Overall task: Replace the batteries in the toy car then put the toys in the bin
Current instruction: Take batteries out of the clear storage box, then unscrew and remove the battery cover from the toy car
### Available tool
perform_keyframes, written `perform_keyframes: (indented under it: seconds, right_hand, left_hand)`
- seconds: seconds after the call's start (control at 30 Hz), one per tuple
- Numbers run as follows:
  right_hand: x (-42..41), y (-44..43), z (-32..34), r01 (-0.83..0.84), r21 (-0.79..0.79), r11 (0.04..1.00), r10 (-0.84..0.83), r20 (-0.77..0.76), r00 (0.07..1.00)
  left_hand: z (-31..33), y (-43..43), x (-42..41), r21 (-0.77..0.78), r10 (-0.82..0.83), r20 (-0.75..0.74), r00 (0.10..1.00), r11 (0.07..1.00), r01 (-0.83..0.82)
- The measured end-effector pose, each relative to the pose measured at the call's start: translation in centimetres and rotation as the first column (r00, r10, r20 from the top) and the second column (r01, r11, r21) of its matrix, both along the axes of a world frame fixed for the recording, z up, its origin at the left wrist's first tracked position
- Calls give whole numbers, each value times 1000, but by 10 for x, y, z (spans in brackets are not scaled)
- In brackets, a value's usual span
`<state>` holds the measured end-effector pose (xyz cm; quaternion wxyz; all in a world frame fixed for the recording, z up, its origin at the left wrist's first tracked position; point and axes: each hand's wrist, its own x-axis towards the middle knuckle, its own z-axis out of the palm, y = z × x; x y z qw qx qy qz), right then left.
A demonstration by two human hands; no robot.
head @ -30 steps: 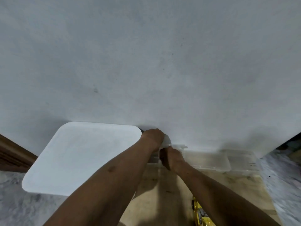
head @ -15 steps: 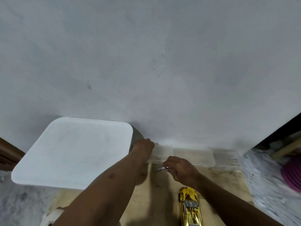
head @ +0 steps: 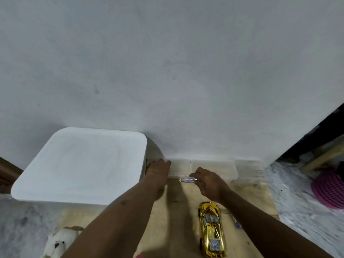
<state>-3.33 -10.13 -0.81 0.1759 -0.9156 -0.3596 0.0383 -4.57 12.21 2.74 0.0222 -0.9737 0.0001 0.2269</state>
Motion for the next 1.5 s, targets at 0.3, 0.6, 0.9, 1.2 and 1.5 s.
perform_keyframes:
  seconds: [0.3,0.6,0.9,1.2,1.5]
  right_hand:
    - [-49,-47,32,239,-78,968,-237,33,971]
    - [-94,-89,67,597,-319,736,-597,110,794]
    - [-104,-109,74,608,-202,767,-632,-78,771]
    - [-97,-101,76,569,-155,807,-588,-118,801]
    - [-94,-98,86,585,-137,799,-599,-96,795]
  left_hand:
    - [16,-44,-65,-130,-81,64,995,988,89]
    - [12,-119,-114,-371,-71,-42,997,927,50]
    - [-5,-173,-125,-317,-88,-137,987,948,41]
    - [-29,-191,-129,-242,-76,-140,987,970,41]
    - [-25,-181,-127,-300,-10,-228,974,952,-61]
